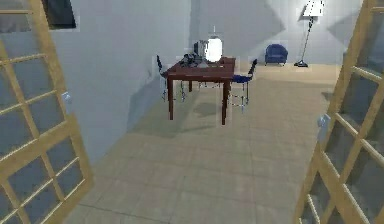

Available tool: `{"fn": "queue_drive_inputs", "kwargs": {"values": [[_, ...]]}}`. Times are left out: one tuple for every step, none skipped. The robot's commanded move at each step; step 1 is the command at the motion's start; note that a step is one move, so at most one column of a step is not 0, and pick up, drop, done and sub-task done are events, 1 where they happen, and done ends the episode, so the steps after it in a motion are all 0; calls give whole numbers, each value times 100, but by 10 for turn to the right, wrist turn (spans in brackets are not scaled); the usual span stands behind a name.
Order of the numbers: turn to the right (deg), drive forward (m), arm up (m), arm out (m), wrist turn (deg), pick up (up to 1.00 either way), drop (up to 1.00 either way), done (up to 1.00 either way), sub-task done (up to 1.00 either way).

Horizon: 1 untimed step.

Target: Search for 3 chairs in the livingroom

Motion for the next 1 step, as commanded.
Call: {"fn": "queue_drive_inputs", "kwargs": {"values": [[0,100,0,0,0,0,0,0,0]]}}
